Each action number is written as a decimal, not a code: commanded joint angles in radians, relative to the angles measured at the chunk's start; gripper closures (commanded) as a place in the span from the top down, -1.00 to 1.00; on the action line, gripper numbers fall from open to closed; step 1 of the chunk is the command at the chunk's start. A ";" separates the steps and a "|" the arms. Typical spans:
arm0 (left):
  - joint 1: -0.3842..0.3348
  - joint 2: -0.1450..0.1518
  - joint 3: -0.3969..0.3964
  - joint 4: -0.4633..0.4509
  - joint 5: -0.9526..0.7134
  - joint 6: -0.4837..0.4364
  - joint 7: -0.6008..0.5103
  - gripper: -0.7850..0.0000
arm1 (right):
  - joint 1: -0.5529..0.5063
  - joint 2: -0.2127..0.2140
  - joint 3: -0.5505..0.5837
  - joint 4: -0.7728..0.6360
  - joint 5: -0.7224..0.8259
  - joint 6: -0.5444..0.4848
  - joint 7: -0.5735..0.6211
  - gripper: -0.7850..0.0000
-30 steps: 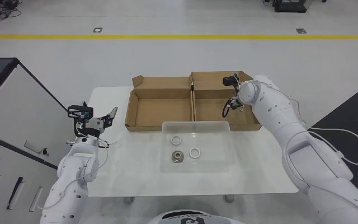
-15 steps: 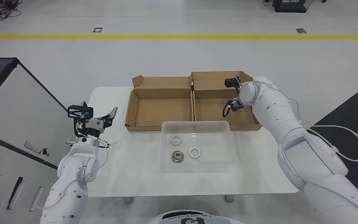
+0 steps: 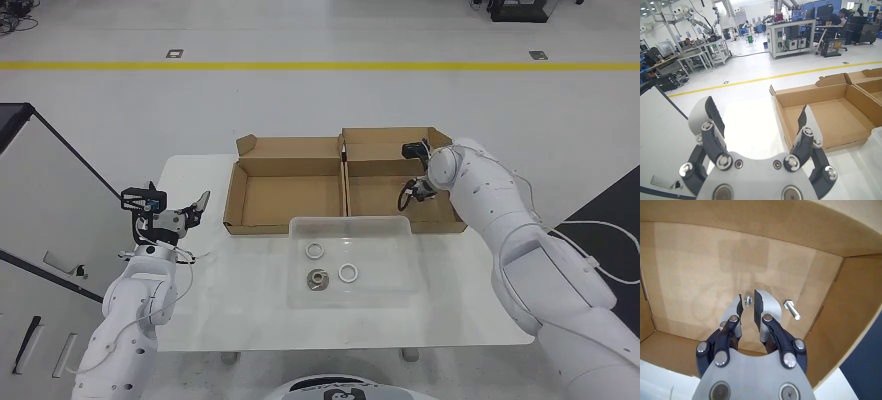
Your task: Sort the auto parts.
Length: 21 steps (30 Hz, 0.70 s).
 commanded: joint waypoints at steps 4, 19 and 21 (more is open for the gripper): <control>0.000 0.000 0.000 0.000 0.000 0.000 0.000 1.00 | 0.002 -0.006 0.005 0.013 0.008 -0.003 -0.019 -0.59; 0.000 0.000 0.000 0.000 0.000 0.000 0.000 1.00 | 0.023 0.007 0.032 -0.010 -0.012 -0.055 -0.109 1.00; 0.000 0.000 0.000 0.000 0.000 0.000 0.000 1.00 | 0.027 0.017 0.050 -0.020 0.001 -0.096 -0.123 1.00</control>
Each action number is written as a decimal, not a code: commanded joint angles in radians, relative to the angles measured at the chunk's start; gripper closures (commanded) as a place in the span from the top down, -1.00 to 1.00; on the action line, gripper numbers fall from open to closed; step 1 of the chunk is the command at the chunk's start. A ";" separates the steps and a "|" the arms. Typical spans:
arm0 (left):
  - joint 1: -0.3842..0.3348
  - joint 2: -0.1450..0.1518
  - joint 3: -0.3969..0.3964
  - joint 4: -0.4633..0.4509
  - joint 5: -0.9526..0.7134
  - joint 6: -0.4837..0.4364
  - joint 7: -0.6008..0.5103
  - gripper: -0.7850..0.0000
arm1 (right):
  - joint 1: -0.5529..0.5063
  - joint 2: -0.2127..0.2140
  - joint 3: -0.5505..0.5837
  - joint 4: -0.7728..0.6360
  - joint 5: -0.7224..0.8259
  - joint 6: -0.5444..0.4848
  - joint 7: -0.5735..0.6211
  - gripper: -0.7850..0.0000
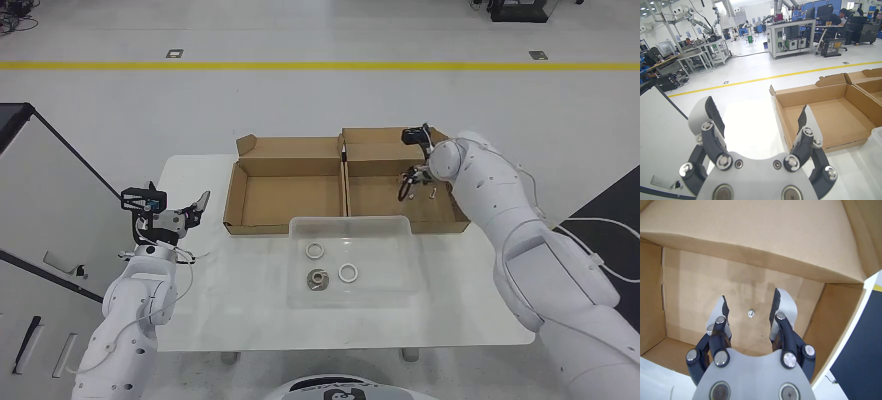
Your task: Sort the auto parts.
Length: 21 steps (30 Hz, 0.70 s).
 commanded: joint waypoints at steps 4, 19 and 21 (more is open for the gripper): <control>0.000 0.000 0.000 0.000 0.000 0.000 0.000 1.00 | 0.012 0.033 0.056 -0.029 0.044 -0.099 -0.007 1.00; 0.000 0.000 0.000 0.000 0.000 0.000 0.000 1.00 | -0.088 0.178 0.317 -0.302 0.330 -0.398 0.305 1.00; 0.000 0.000 0.000 0.000 0.000 0.000 0.000 1.00 | -0.118 0.199 0.361 -0.358 0.392 -0.421 0.370 1.00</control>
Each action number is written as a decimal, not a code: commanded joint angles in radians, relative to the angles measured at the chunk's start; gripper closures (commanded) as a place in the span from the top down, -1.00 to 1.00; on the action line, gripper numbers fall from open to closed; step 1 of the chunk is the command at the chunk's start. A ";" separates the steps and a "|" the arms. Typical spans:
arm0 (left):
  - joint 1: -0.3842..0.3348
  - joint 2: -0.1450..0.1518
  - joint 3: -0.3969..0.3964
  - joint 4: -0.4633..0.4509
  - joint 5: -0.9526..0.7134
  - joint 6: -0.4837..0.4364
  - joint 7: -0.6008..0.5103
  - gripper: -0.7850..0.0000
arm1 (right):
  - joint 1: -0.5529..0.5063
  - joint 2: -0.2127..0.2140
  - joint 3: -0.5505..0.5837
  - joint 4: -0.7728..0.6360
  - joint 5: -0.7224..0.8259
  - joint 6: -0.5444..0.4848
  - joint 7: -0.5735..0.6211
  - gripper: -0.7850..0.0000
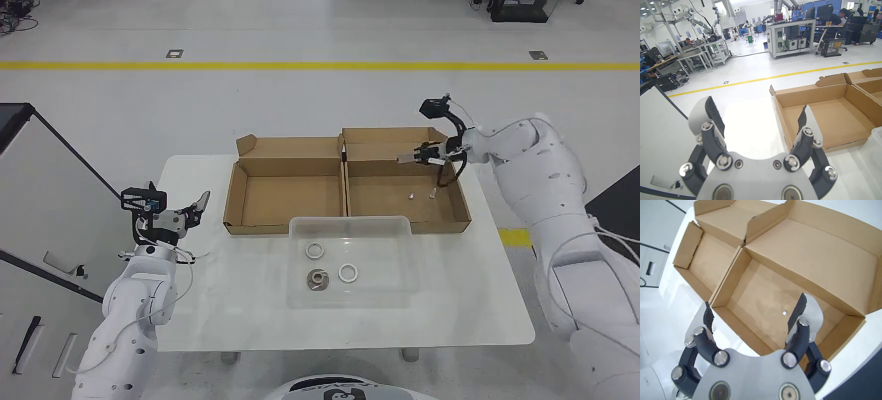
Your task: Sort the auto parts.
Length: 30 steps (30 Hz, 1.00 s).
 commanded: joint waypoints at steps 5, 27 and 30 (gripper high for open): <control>0.000 0.000 0.000 0.000 0.000 0.000 0.000 1.00 | -0.111 0.065 0.085 -0.221 0.171 0.032 0.090 1.00; 0.000 0.000 0.000 0.000 0.000 0.000 0.000 1.00 | -0.320 0.341 0.185 -0.471 0.805 0.159 0.218 1.00; 0.000 0.000 0.000 0.000 0.000 0.000 0.000 1.00 | -0.338 0.366 0.181 -0.476 0.855 0.159 0.218 1.00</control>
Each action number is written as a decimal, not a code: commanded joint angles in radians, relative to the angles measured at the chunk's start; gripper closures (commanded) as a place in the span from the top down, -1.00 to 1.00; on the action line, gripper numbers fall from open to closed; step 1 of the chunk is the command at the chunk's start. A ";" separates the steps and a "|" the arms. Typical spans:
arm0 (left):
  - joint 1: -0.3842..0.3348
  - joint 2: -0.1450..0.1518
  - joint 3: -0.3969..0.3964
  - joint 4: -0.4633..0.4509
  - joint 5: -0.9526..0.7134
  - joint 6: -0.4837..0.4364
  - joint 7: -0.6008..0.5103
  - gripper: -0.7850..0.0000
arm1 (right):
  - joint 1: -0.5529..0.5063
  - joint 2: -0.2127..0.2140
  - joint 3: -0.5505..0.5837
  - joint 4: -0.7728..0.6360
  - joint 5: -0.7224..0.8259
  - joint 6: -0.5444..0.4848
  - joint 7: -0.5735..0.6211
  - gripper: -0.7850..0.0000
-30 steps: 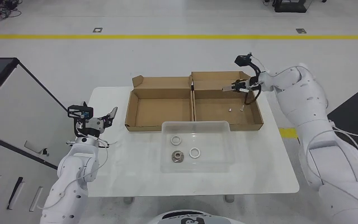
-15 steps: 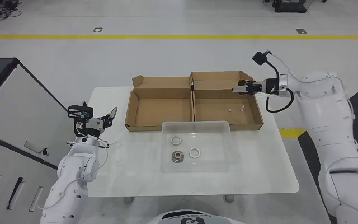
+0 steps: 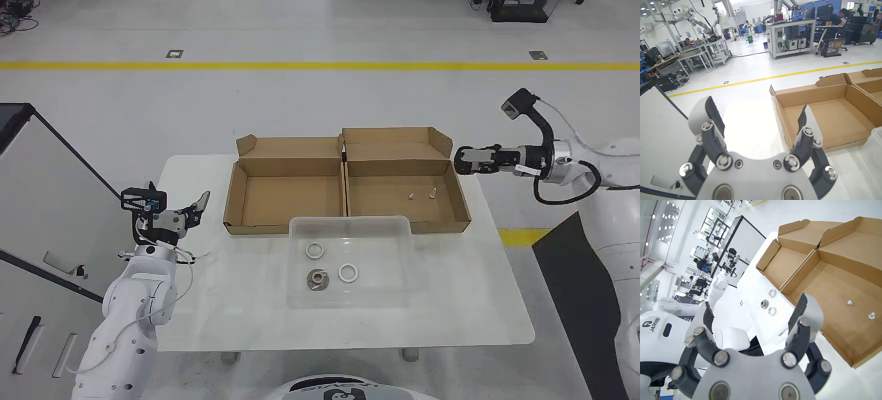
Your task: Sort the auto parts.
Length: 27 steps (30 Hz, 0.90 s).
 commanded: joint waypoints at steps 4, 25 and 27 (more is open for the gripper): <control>0.000 0.000 0.000 0.000 0.000 0.000 0.000 1.00 | -0.013 0.019 -0.004 -0.008 0.035 -0.001 -0.001 1.00; -0.010 0.008 -0.006 -0.061 0.064 -0.094 -0.061 1.00 | -0.013 0.019 -0.004 -0.008 0.035 -0.001 -0.001 1.00; -0.024 0.013 -0.006 -0.103 0.098 -0.159 -0.138 1.00 | -0.013 0.019 -0.004 -0.008 0.035 -0.001 -0.001 1.00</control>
